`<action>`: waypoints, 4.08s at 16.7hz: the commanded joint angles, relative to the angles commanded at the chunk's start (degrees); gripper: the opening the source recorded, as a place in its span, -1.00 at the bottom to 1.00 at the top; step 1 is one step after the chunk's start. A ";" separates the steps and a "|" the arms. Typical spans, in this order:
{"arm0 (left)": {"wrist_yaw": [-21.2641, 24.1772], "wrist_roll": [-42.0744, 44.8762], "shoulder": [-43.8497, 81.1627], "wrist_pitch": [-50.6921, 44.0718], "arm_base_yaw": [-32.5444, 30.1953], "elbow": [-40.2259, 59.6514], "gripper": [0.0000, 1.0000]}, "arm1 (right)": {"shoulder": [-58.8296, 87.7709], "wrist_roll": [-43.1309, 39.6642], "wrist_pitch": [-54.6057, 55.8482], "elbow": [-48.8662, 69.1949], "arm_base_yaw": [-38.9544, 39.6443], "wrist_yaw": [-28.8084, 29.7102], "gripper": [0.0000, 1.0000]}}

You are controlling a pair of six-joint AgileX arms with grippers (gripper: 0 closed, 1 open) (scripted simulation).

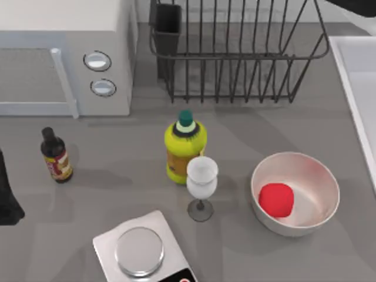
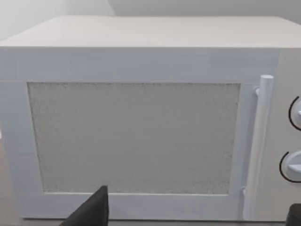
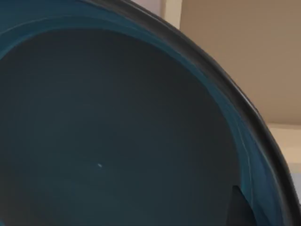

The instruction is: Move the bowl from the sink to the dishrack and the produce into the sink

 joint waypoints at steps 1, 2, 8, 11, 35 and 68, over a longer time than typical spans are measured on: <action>0.00 0.00 0.00 0.00 0.00 0.00 1.00 | -0.01 0.53 1.57 -0.13 0.98 0.84 -1.00; 0.00 0.00 0.00 0.00 0.00 0.00 1.00 | -0.02 0.88 2.69 -0.24 1.70 1.43 -1.00; 0.00 0.00 0.00 0.00 0.00 0.00 1.00 | 0.12 1.24 3.55 -0.31 2.10 1.75 -1.00; 0.00 0.00 0.00 0.00 0.00 0.00 1.00 | 1.73 1.23 5.76 -1.25 1.45 1.45 -1.00; 0.00 0.00 0.00 0.00 0.00 0.00 1.00 | 21.71 0.89 44.17 -18.75 -6.98 -7.04 0.06; 0.00 0.00 0.00 0.00 0.00 0.00 1.00 | -57.86 0.53 8.14 -70.56 -37.05 -34.60 1.00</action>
